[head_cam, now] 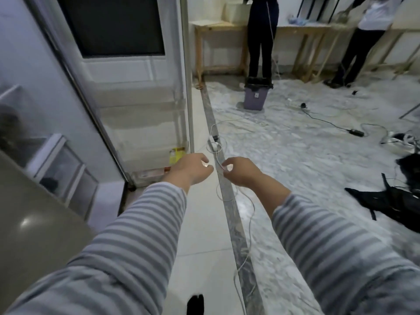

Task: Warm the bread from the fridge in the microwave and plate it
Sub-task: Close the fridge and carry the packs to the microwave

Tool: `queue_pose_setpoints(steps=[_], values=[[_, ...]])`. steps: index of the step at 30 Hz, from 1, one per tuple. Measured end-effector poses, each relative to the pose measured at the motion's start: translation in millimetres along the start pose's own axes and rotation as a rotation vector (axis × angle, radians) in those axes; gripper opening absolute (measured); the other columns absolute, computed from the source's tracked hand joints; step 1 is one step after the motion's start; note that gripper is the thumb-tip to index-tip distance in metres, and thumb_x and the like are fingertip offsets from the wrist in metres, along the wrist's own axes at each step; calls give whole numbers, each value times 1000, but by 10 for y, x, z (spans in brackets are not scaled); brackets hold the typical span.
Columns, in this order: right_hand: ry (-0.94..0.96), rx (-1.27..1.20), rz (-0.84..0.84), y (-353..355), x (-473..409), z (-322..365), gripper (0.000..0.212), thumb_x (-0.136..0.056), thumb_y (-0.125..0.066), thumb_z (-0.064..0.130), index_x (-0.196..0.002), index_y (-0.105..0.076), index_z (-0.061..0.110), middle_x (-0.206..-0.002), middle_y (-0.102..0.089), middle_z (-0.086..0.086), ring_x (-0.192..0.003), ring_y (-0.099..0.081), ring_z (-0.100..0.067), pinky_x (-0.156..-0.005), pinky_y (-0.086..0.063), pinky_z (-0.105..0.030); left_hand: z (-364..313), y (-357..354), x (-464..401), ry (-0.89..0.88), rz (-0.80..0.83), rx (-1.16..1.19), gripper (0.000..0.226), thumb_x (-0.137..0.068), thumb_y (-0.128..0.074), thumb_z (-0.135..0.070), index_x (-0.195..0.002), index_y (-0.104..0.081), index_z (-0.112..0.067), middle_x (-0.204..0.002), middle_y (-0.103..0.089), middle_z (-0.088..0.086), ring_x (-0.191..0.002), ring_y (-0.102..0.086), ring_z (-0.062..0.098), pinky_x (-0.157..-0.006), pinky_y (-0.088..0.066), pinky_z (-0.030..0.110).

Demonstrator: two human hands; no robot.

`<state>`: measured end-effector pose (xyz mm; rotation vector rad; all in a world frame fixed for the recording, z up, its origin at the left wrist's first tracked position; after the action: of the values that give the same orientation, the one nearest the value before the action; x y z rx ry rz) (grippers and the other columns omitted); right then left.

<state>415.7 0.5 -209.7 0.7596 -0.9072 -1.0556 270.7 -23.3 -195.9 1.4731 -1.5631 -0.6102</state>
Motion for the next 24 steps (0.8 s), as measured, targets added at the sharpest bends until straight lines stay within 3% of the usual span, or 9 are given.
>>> queue_pose_setpoints(steps=[6, 12, 17, 21, 24], values=[[-41, -57, -63, 459, -836, -183, 39, -86, -51, 25, -123, -61, 27, -135, -56, -3, -123, -52, -25, -100, -45, -41, -426, 201, -995, -58, -47, -83, 32, -85, -52, -43, -114, -61, -33, -120, -64, -2, -112, -57, 22, -92, -46, 31], [-21, -44, -56, 878, -1607, -417, 37, -88, -52, 24, -125, -60, 27, -136, -55, -3, -124, -51, -24, -101, -44, -39, -856, 419, -1738, -57, -91, -127, 33, -89, -50, -42, -120, -58, -35, -132, -55, -6, -121, -51, 21, -97, -43, 33], [95, 14, -39, 1366, -2397, -534, 37, -90, -52, 28, -126, -59, 26, -135, -56, -1, -124, -51, -24, -100, -44, -37, -1149, 601, -2368, 22, -175, -70, 34, -88, -51, -42, -120, -59, -34, -125, -60, -5, -115, -55, 21, -89, -44, 31], [216, 68, 12, 1761, -2969, -496, 37, -90, -51, 29, -126, -58, 27, -129, -60, -1, -120, -53, -22, -96, -46, -34, -1307, 848, -2799, 119, -263, -37, 35, -87, -50, -43, -119, -59, -33, -113, -65, -5, -109, -58, 21, -90, -48, 37], [315, 100, 37, 2006, -3350, -381, 36, -91, -51, 27, -127, -58, 26, -125, -60, -3, -116, -55, -23, -92, -47, -32, -1405, 1160, -3013, 157, -432, -35, 36, -87, -51, -41, -121, -59, -30, -122, -59, -4, -118, -52, 22, -96, -46, 37]])
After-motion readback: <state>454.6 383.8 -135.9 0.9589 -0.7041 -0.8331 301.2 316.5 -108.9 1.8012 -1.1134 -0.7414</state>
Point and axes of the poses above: each hand's wrist, its own x-axis away from the middle knuckle, its own y-axis out of the back of the hand, z = x × y, the point moved 9 cm from there along -x, towards the middle knuckle
